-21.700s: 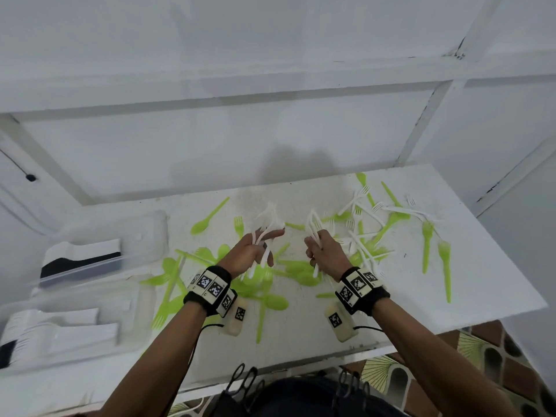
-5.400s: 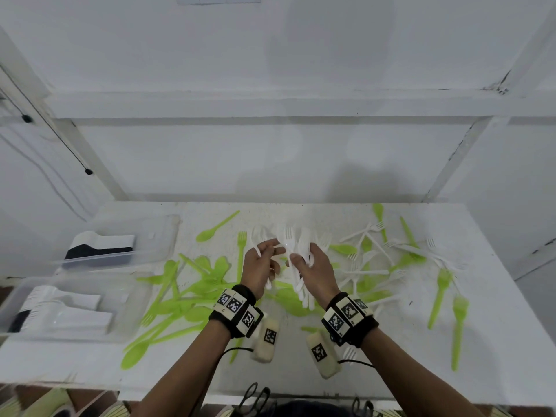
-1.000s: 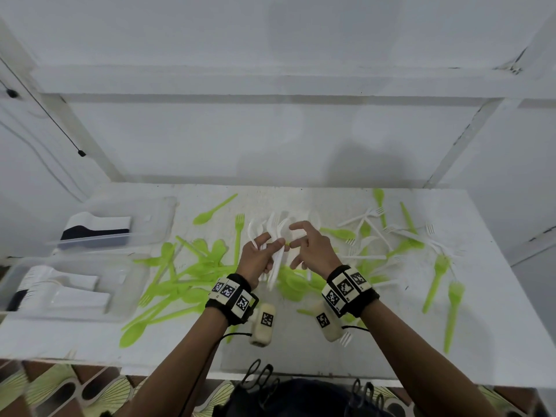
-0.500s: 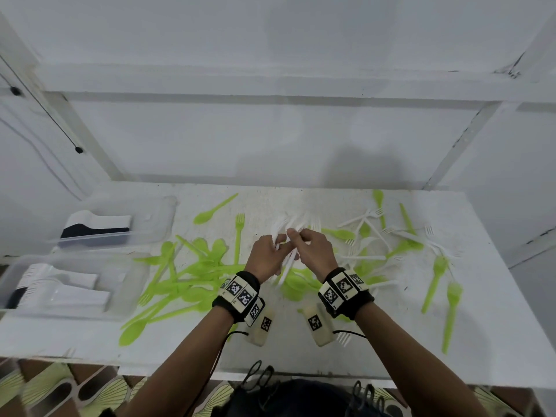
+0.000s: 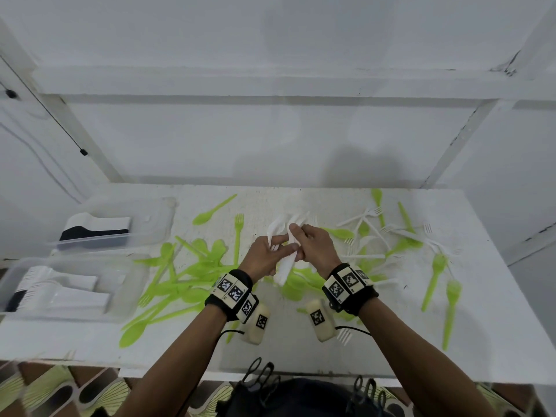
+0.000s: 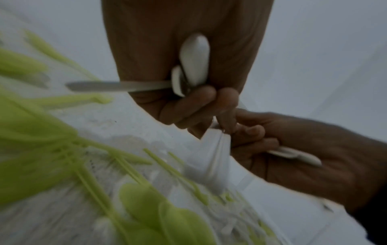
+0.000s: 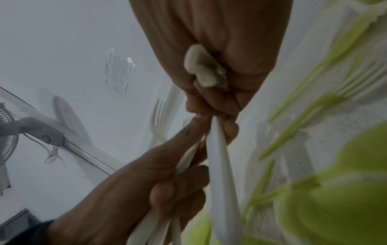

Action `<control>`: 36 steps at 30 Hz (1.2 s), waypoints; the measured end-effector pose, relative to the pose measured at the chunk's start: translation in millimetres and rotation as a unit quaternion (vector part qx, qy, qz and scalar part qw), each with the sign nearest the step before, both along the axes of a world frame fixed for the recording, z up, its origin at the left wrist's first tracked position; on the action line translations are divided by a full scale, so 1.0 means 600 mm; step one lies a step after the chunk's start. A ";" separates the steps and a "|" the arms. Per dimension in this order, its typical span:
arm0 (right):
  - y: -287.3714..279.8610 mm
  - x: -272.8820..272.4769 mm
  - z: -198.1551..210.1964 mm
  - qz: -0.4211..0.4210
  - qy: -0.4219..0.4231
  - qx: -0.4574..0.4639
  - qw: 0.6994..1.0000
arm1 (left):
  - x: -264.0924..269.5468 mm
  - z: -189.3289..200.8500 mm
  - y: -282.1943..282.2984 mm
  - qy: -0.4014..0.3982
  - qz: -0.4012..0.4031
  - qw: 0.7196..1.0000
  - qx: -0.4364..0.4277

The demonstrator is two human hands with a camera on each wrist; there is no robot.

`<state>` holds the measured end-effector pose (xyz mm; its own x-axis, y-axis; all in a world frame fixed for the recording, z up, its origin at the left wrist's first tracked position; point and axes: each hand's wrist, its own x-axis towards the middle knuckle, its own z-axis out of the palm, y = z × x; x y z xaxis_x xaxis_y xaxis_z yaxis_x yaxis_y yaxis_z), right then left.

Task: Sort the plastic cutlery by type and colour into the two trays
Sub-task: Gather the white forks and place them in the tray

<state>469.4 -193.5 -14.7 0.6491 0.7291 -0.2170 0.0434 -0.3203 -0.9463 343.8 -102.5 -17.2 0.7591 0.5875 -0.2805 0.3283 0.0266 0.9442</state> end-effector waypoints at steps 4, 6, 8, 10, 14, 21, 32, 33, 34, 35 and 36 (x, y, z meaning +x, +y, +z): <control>0.003 0.019 0.013 0.081 0.037 0.002 0.996 | -0.002 0.014 -0.008 -0.039 -0.028 0.999 0.009; 0.002 0.021 0.017 0.087 0.020 -0.031 0.995 | 0.003 0.018 -0.011 -0.045 -0.029 0.998 0.018; -0.005 0.024 0.014 0.068 -0.028 -0.068 0.995 | 0.007 0.020 -0.014 -0.027 -0.017 0.999 0.020; -0.018 0.026 0.015 0.093 -0.084 -0.100 0.987 | 0.009 0.022 -0.018 -0.022 -0.006 0.999 0.023; -0.036 0.024 0.016 0.167 -0.096 -0.103 0.976 | 0.014 0.011 -0.021 -0.024 0.036 0.999 0.013; -0.025 0.023 0.006 0.037 -0.089 -0.056 0.994 | 0.012 0.000 -0.013 -0.028 0.073 0.996 -0.032; -0.020 0.006 0.009 0.011 -0.092 -0.007 0.996 | 0.023 0.004 -0.013 -0.034 0.065 0.993 -0.091; -0.020 0.005 0.008 0.010 -0.098 -0.009 0.995 | 0.023 0.006 -0.014 -0.027 0.064 0.993 -0.091; -0.018 0.006 0.005 0.002 -0.101 -0.009 0.995 | 0.022 0.006 -0.014 -0.021 0.063 0.994 -0.092; -0.017 0.006 0.003 -0.012 -0.100 -0.003 0.995 | 0.023 0.003 -0.013 -0.018 0.060 0.993 -0.095; -0.016 0.006 0.001 -0.028 -0.098 0.005 0.995 | 0.023 0.001 -0.012 -0.016 0.057 0.993 -0.100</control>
<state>473.2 -203.2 -14.0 0.7175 0.6926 -0.0742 0.2106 -0.3172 -0.9247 357.7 -109.7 -16.8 0.7016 0.6046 -0.3771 0.2820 0.2503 0.9262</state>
